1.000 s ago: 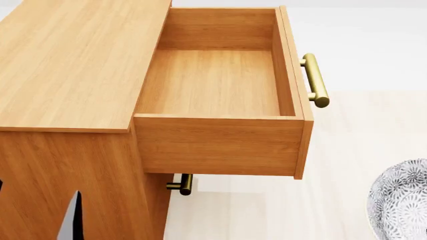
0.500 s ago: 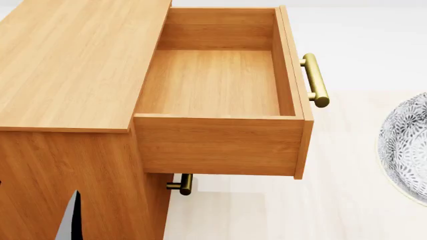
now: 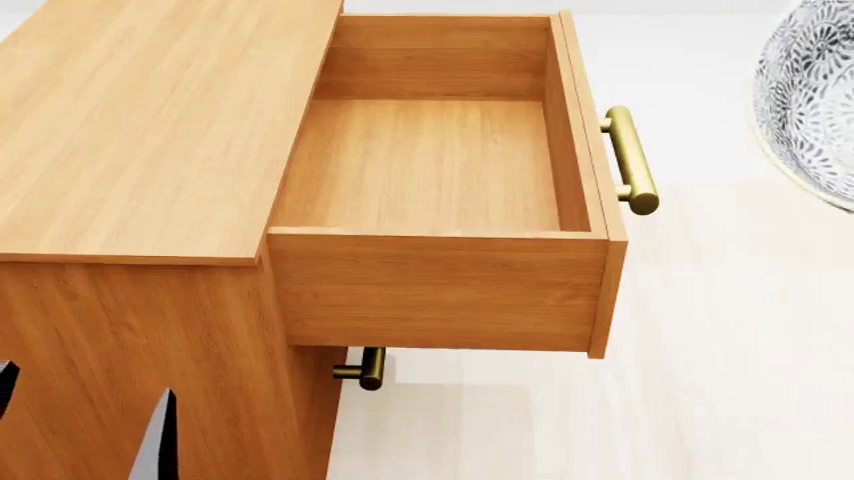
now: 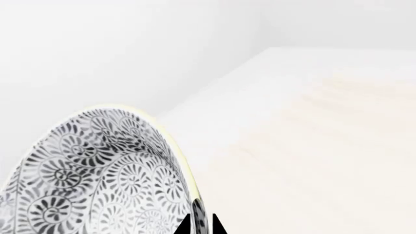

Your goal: Put the bowl on top of the cabinet.

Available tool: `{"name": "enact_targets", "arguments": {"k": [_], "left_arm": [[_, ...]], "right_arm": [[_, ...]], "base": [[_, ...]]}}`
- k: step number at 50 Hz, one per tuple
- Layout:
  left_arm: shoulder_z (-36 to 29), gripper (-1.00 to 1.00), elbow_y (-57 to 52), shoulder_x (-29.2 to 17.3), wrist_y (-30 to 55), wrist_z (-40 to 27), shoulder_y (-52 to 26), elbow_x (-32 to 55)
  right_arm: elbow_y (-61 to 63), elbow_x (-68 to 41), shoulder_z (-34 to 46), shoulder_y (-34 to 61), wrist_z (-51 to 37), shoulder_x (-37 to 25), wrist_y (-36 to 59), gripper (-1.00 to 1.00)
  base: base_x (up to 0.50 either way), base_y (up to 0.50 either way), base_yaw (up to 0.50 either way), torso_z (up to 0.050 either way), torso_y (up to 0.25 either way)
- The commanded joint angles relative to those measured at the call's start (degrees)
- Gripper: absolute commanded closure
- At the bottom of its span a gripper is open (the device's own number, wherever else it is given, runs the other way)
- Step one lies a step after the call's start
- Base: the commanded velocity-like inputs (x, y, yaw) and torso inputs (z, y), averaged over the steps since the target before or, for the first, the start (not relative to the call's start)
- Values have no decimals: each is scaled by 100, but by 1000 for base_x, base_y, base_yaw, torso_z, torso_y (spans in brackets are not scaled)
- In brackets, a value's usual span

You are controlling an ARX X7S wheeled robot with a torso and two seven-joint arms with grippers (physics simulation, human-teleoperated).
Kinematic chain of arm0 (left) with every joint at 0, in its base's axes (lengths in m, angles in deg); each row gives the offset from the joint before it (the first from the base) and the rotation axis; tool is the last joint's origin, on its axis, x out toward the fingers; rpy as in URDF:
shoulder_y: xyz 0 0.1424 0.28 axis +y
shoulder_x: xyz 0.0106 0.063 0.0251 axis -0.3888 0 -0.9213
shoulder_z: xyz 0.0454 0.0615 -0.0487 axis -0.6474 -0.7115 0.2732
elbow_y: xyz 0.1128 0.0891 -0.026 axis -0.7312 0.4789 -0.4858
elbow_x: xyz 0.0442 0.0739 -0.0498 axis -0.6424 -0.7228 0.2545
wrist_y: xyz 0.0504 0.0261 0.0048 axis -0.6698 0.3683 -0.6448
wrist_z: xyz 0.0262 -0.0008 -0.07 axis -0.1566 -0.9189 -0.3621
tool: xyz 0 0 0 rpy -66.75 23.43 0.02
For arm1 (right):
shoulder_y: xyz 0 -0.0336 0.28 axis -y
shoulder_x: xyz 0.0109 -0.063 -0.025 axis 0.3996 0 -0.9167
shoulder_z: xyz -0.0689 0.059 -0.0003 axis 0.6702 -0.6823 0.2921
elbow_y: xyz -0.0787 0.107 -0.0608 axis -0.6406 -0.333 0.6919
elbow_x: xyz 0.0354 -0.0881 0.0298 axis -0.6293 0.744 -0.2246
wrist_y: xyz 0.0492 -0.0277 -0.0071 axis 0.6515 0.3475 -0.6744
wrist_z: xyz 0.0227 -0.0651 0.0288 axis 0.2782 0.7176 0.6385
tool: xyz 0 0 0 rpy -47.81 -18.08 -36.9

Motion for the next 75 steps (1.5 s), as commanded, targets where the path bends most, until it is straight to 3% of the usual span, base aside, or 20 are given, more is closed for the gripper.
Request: {"name": "enact_targets", "arguments": {"k": [1,19,31,40,51,60,62,65,75], "left_arm": [[198,-100,4,171,-26,-160,-49,-178],[231,-100,82,138,-102,-171,-45,-104],[115,-100,159,161,-133,-160,-58,-118],[100,-100,145,136,-150,-168,-45,-100],[126,-100,108,106,-141,-194,-52,-37],[163,-100,93,76,-167,-211,-42,6],[163,-100,108,74,-185,-208,-40,8],[158,-100,118,72,-187,-209,-54,17],[168,-100,85,54,-164,-244,-68,65]], "right_arm": [[-897,332,515,1657,174,412,212,100],[-3650,1457,1820,3947,1243,1605,-245,100],[-6730,2168,2326,5378,2862,2709,-1175,100],[-6739,3039,897,5356,2810,3142,-1195,100],[-6740,4962,-1815,5332,2799,3631,-832,100],[-6741,6245,-2881,5505,3360,4144,-291,100],[-6741,5871,-2693,5505,3198,4183,-267,100],[-6741,4443,-1496,5479,2983,4184,-234,100],[-6741,-1048,3573,5385,2388,4184,-854,100]], "base": [[0,0,0,0,0],[0,0,0,0,0],[0,0,0,0,0],[0,0,0,0,0],[0,0,0,0,0],[0,0,0,0,0],[0,0,0,0,0],[0,0,0,0,0],[0,0,0,0,0]]}}
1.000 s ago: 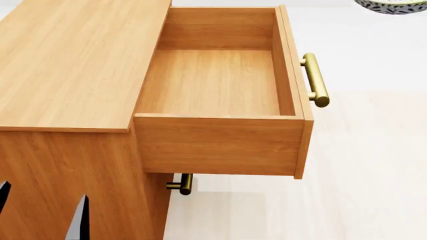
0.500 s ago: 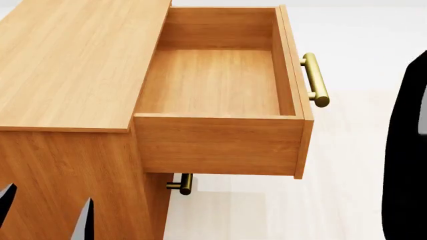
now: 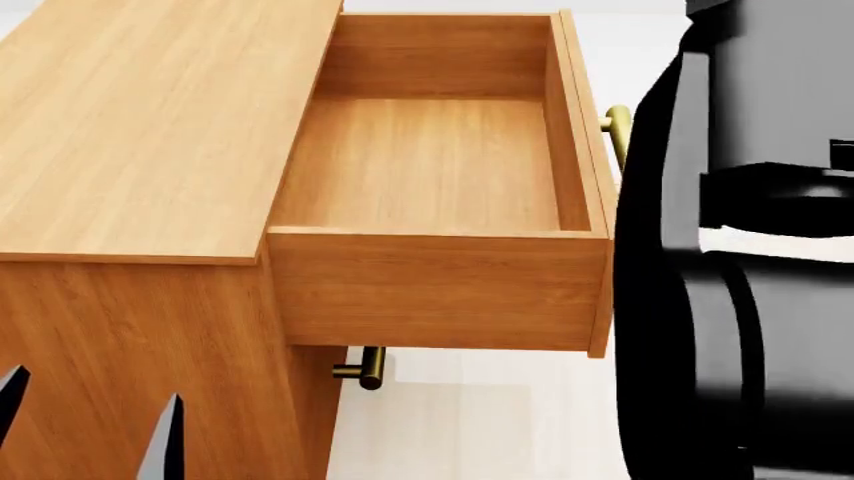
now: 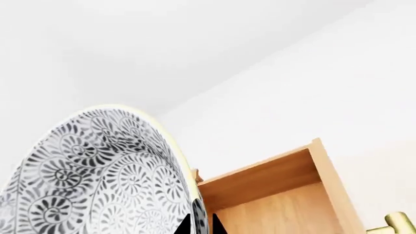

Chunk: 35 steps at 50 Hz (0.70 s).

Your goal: Put the bowl on top of the cabinet.

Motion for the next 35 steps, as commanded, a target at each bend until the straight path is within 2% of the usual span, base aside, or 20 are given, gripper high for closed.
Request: {"name": "enact_targets", "arguments": {"k": [1,9,11,13,19,35], "left_arm": [[268,-100,-39,168,-11,-169,-49,-112],[295,-100,-63,146,-1,-191,-55,-59],[287,-100,-24,151,-29,-182,-51,-61],[262,-100,-22,152,-26,-186,-55,-74],[244,-100,-45,140,-24,-196,-58,-63],[260,-100,-24,122,-97,-214,-37,-14]], "right_arm": [[2,-4457,3778,40,-192,256,-432,100],[21,-8760,8377,285,117,256,-1258,100],[164,-9530,9215,314,205,256,-1408,100],[271,-9982,9713,351,264,256,-1504,100],[534,-10287,10051,398,373,256,-1582,100],[1177,-10153,9843,206,260,256,-1758,100]], "base": [[0,0,0,0,0],[0,0,0,0,2],[0,0,0,0,0],[0,0,0,0,0],[0,0,0,0,0],[0,0,0,0,0]]}}
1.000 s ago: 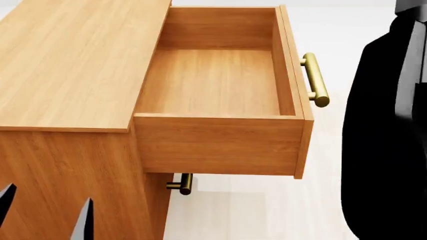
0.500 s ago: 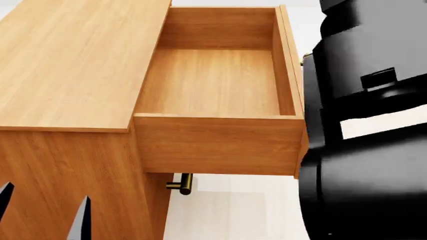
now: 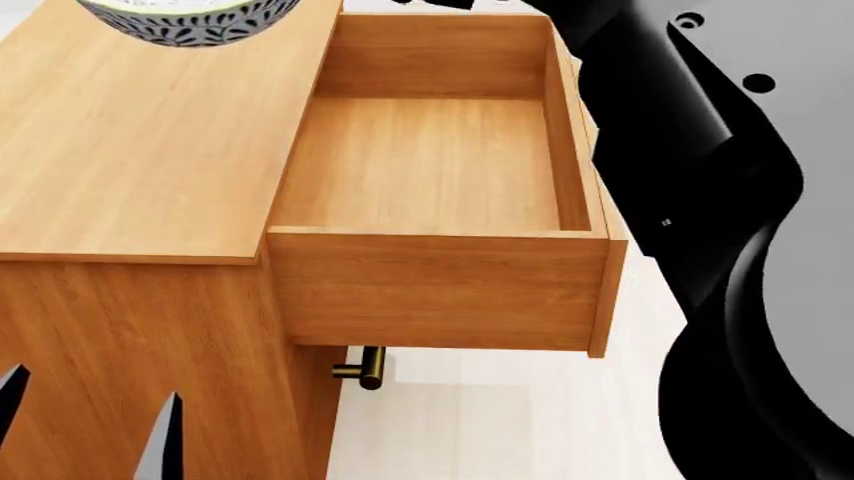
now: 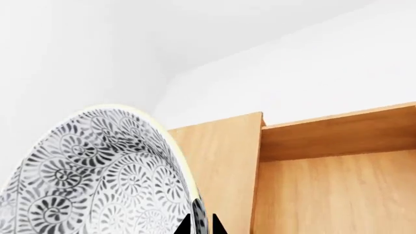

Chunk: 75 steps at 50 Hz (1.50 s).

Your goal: Put the bowl on top of the cabinet.

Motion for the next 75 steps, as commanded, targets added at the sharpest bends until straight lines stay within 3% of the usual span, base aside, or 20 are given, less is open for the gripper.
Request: {"name": "enact_targets", "arguments": {"k": [1,31,75], "left_arm": [[262,-100,-36,168,-45,-167,-20,-138],[365,-100,-302,49,184,-335,-114,128],[347,-100,-338,-57,141,-455,-124,229]], "right_arm": [[458,-427,131,-50,166,122,-174,100],[1090,-662,25,-395,121,122,-519,100],[1091,-631,25,-762,73,122,-701,100]], "base": [[0,0,0,0,0],[0,0,0,0,0],[0,0,0,0,0]]}}
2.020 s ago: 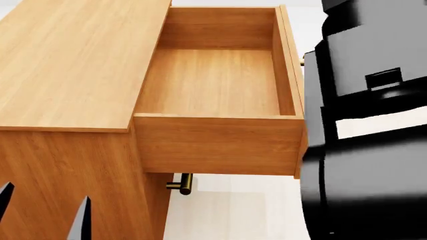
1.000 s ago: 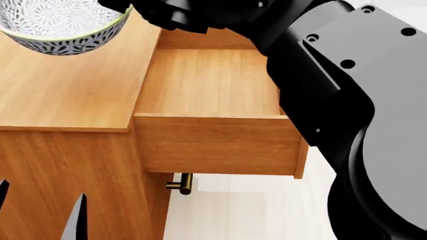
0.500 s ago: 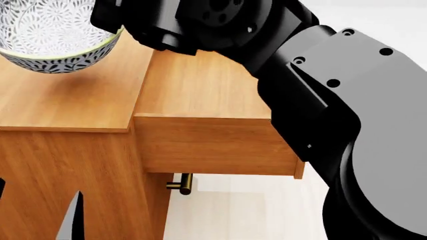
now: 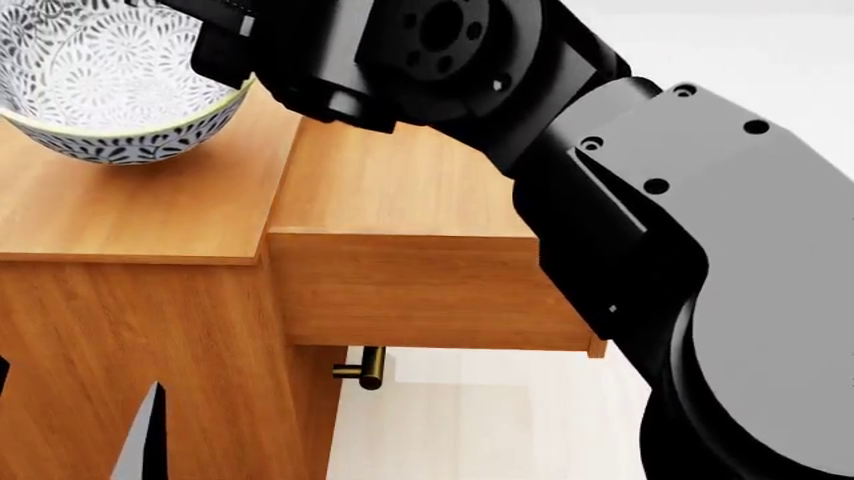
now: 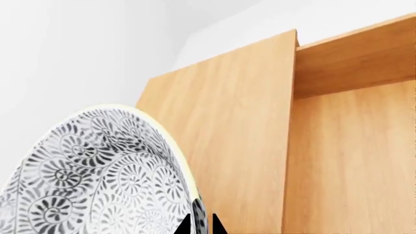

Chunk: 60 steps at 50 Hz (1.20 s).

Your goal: Put the bowl on top of the cabinet.

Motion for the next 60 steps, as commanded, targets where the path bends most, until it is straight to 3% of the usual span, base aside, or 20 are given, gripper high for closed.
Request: {"name": "enact_targets", "arguments": {"k": [1,34,35,60], "left_arm": [[245,-100,-39,160,-16,-180,-40,-146],[212,-100,-36,90,-60,-256,-56,-98],[211,-100,-21,89,-70,-253,-58,-99],[158,-100,9,50,-109,-289,-76,-83]], "right_arm": [[-33,75,-267,-16,214,120,27,100],[-3,80,-283,-111,240,120,-90,100],[-1,91,-273,-104,249,120,-72,-100],[-146,-90,-260,106,282,120,66,-100]], "base": [[0,0,0,0,0],[0,0,0,0,0],[0,0,0,0,0],[0,0,0,0,0]]}}
